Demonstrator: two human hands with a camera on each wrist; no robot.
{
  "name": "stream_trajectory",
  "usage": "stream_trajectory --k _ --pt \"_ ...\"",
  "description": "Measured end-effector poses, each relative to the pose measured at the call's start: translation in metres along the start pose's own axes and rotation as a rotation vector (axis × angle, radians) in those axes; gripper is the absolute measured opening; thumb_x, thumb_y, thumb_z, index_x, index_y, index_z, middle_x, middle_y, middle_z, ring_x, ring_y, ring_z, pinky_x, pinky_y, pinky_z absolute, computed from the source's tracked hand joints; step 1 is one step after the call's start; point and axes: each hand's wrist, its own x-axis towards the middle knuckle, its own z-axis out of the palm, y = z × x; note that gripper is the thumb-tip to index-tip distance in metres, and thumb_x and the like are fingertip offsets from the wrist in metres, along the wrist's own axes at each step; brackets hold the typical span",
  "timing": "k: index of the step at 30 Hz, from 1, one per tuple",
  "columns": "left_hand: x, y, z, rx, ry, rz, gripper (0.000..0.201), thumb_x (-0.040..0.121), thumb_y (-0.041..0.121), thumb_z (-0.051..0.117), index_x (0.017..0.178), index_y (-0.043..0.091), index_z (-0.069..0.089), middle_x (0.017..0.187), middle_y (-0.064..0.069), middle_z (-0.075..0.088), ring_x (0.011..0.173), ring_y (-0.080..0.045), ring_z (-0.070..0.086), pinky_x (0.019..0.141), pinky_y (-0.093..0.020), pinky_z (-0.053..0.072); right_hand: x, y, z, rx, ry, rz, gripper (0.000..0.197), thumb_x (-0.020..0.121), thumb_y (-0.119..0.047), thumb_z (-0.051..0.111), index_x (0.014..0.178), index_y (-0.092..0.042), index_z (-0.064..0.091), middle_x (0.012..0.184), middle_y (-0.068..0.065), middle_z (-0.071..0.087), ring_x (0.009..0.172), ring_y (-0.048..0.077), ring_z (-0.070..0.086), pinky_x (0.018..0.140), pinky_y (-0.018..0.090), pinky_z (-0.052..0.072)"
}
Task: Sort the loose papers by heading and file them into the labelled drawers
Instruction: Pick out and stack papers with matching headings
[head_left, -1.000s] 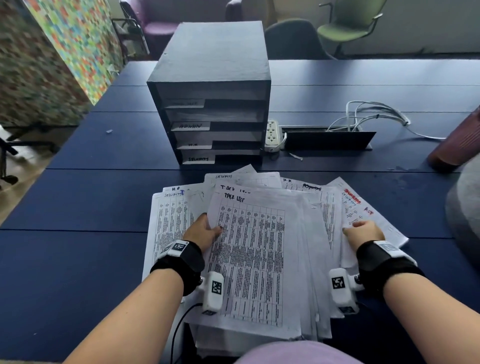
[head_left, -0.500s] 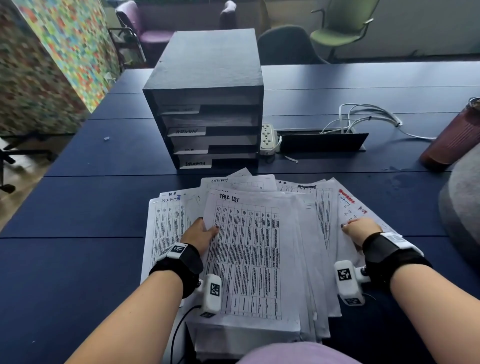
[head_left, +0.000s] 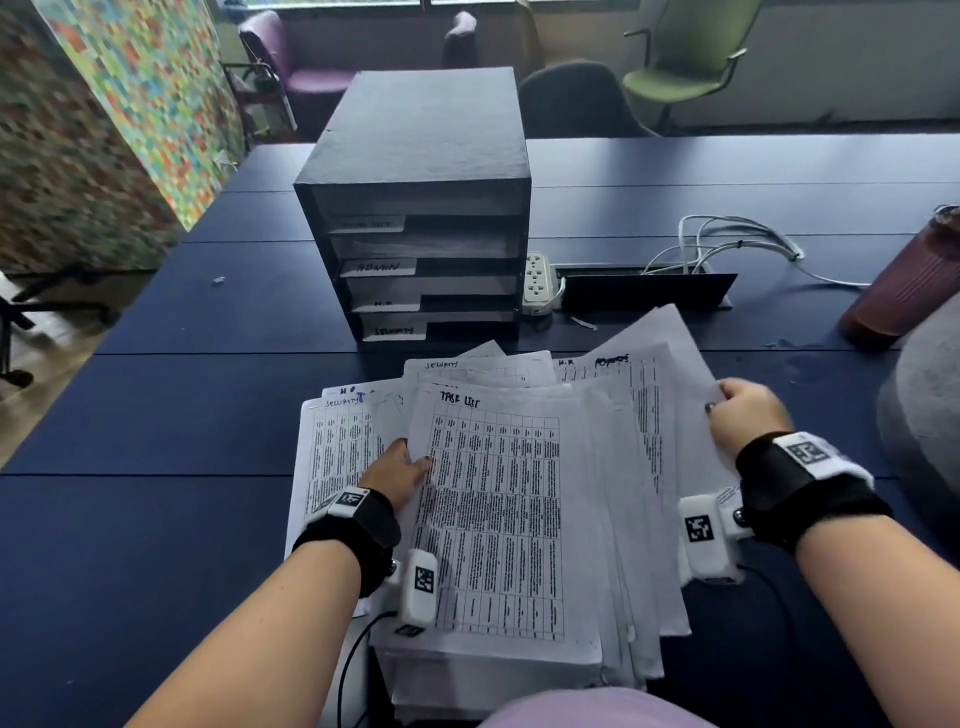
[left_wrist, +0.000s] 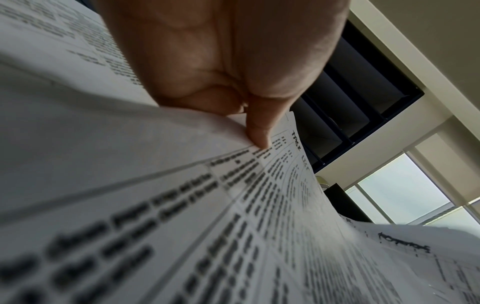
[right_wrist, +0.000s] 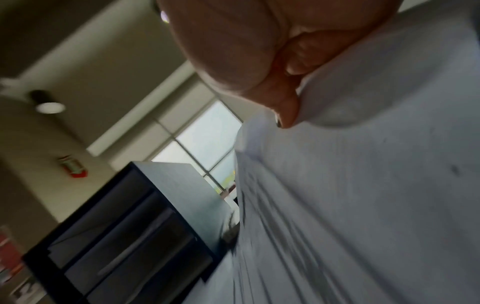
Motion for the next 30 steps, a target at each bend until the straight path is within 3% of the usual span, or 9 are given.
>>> stream_trajectory --k 5,8,11,13,16,19,23,27,30 --pt "-0.003 0.003 -0.001 -0.004 -0.006 -0.018 0.028 0.095 0.030 0.050 0.102 0.004 0.048 0.098 -0.018 0.061 0.094 -0.034 0.060 0.087 -0.046 0.050 -0.004 -0.032 -0.051 -0.017 0.237 -0.163 0.026 0.084 -0.009 0.048 0.106 -0.010 0.062 0.104 0.026 0.063 0.099 0.042 0.056 0.082 0.038 0.044" --pt "-0.003 0.004 0.000 0.020 -0.003 -0.013 0.021 0.095 0.029 0.049 0.092 0.008 0.046 0.086 -0.010 0.057 0.082 -0.028 0.056 0.078 -0.036 0.047 -0.020 -0.060 -0.078 -0.012 0.386 -0.293 0.032 0.081 -0.009 0.044 0.108 -0.010 0.061 0.100 0.028 0.063 0.098 0.043 0.056 0.080 0.039 0.043" --pt "-0.002 0.006 0.001 0.048 0.004 -0.003 0.017 0.096 0.027 0.049 0.094 0.011 0.045 0.088 -0.007 0.056 0.082 -0.024 0.054 0.073 -0.031 0.040 -0.039 -0.085 -0.096 0.034 0.420 -0.438 0.031 0.086 -0.008 0.044 0.111 -0.016 0.061 0.105 0.020 0.065 0.100 0.037 0.056 0.080 0.034 0.041" --pt "-0.003 0.007 0.000 0.102 0.005 -0.002 0.019 0.096 0.029 0.048 0.096 0.010 0.043 0.090 -0.007 0.055 0.084 -0.024 0.053 0.073 -0.030 0.039 -0.052 -0.096 -0.093 0.096 0.336 -0.595 0.028 0.086 -0.013 0.048 0.108 -0.019 0.065 0.103 0.012 0.068 0.095 0.028 0.060 0.080 0.028 0.043" --pt "-0.005 0.010 0.000 0.137 0.025 -0.022 0.020 0.096 0.031 0.048 0.096 0.012 0.042 0.093 -0.009 0.054 0.087 -0.024 0.052 0.074 -0.029 0.037 -0.074 -0.102 -0.066 0.225 -0.010 -0.824 0.029 0.074 -0.034 0.057 0.091 -0.014 0.071 0.079 0.003 0.067 0.072 0.009 0.056 0.069 0.014 0.044" --pt "-0.006 0.011 0.000 0.153 0.039 -0.023 0.022 0.094 0.030 0.049 0.102 0.009 0.047 0.108 -0.018 0.059 0.094 -0.029 0.055 0.075 -0.029 0.035 -0.088 -0.093 -0.020 -0.044 -0.366 -0.891 0.015 0.079 -0.028 0.067 0.088 -0.016 0.070 0.076 -0.002 0.064 0.073 0.012 0.058 0.072 0.026 0.047" --pt "-0.008 0.011 -0.001 0.119 0.030 -0.008 0.023 0.094 0.018 0.047 0.113 0.004 0.050 0.115 -0.021 0.060 0.096 -0.032 0.057 0.071 -0.028 0.033 -0.111 -0.068 0.036 -0.574 -0.642 -0.830 0.022 0.081 -0.041 0.063 0.103 -0.034 0.061 0.089 -0.014 0.061 0.082 0.010 0.056 0.079 0.026 0.050" --pt "-0.009 0.010 0.000 0.071 0.058 -0.019 0.023 0.091 0.013 0.045 0.112 0.009 0.052 0.116 -0.019 0.061 0.100 -0.033 0.057 0.075 -0.027 0.035 -0.114 -0.048 0.051 -0.562 -0.845 -0.663 0.048 0.071 -0.062 0.063 0.110 -0.035 0.058 0.088 -0.015 0.059 0.082 0.009 0.056 0.078 0.028 0.050" --pt "-0.012 0.014 -0.003 0.062 0.041 -0.017 0.028 0.091 0.010 0.047 0.118 0.005 0.052 0.119 -0.020 0.060 0.107 -0.034 0.056 0.076 -0.025 0.033 -0.101 -0.037 0.053 -0.442 -0.758 -0.548 0.046 0.079 -0.064 0.050 0.106 -0.028 0.061 0.094 -0.011 0.064 0.081 0.007 0.059 0.080 0.026 0.051"
